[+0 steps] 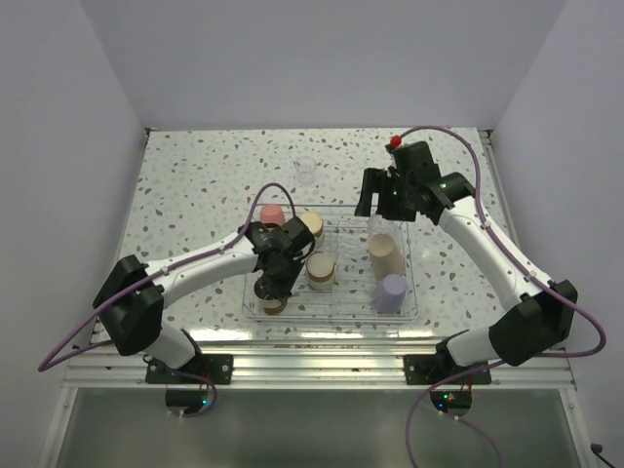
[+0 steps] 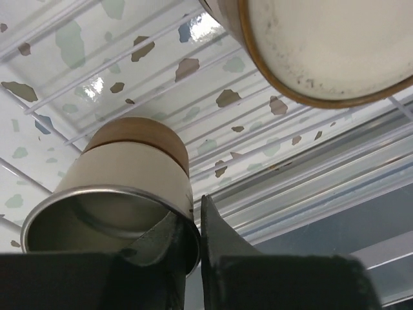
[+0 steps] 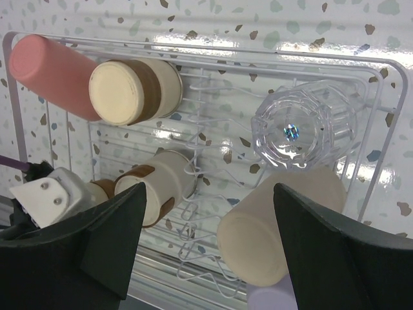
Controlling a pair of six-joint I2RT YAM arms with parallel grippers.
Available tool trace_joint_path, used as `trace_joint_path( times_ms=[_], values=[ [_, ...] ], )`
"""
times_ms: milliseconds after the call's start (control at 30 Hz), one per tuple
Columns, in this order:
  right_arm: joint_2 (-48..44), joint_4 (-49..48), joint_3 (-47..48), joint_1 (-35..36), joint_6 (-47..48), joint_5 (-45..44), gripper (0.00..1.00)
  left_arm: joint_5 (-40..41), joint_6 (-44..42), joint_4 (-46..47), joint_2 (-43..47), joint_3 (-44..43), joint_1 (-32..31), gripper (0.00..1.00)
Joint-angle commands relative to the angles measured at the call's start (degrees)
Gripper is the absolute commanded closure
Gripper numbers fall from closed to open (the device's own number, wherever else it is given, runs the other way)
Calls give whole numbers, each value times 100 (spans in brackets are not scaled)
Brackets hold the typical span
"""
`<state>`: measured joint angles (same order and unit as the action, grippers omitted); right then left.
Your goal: Load the cups into the dish rack
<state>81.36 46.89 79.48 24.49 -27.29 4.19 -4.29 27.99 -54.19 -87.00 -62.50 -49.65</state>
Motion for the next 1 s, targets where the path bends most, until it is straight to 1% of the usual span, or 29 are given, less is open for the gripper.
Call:
trace_joint_path(
  times_ms=[0, 33, 100, 233, 333, 367, 400, 433, 467, 500, 533, 567, 600, 667, 700, 767, 800, 867, 900, 967],
  values=[
    [-147, 144, 207, 29, 110, -5, 18, 279, 110, 331, 16, -192, -36, 94],
    [-147, 171, 251, 21, 110, -14, 18, 341, 110, 174, 25, -393, -36, 100],
    [-138, 215, 374, 29, 110, -6, 18, 595, 119, 6, 122, -631, -27, 100],
    [-86, 285, 944, 21, 22, 170, 17, 930, 110, -503, 376, -1508, 86, 100],
    [-24, 172, 1376, 56, -110, 600, 15, 756, 110, -479, 719, -1940, 446, 100],
    [-7, 75, 1455, 56, -241, 801, 14, 598, 102, -374, 998, -1985, 604, 100],
    [20, -187, 1526, 56, -346, 1273, 12, 109, 76, 10, 1175, -1985, 945, 100],
    [37, -363, 1535, 65, -626, 1600, 11, -148, 75, 275, 1359, -1846, 1113, 100],
    [46, -565, 1518, 65, -811, 1899, 9, -368, 75, 565, 1770, -1732, 1254, 100],
    [38, -1124, 1370, 56, -1031, 2537, 6, -797, 154, 838, 1948, -1635, 1508, 100],
    [3, -1469, 1264, 56, -1555, 2787, 4, -1036, 207, 1406, 2237, -1381, 1632, 100],
    [-24, -1829, 1123, 56, -1847, 3016, 2, -1273, 294, 1716, 2371, -1266, 1738, 100],
    [-67, -2555, 852, 56, -2120, 3409, 2, -1676, 556, 2372, 2476, -1134, 1931, 100],
    [-86, -3149, 648, 65, -2725, 3676, 2, -2117, 926, 3183, 2757, -721, 2107, 100],
    [-77, -3473, 569, 73, -2851, 3782, 2, -2511, 1389, 4101, 2837, -572, 2248, 100],
    [2, -3669, 533, 108, -3080, 3967, 2, -2760, 1857, 4984, 2996, -159, 2319, 100],
    [20, -3844, 507, 126, -3150, 3993, 2, -2909, 2251, 5798, 3013, 52, 2371, 100],
    [37, -4082, 454, 179, -3396, 4055, 2, -2919, 2544, 6270, 3023, 159, 2390, 100],
    [38, -4231, 402, 196, -3467, 4038, 2, -2919, 2754, 6681, 3014, 246, 2390, 100],
    [46, -4311, 323, 223, -3598, 4029, 2, -2937, 2940, 7087, 2988, 343, 2390, 100]
  ],
)
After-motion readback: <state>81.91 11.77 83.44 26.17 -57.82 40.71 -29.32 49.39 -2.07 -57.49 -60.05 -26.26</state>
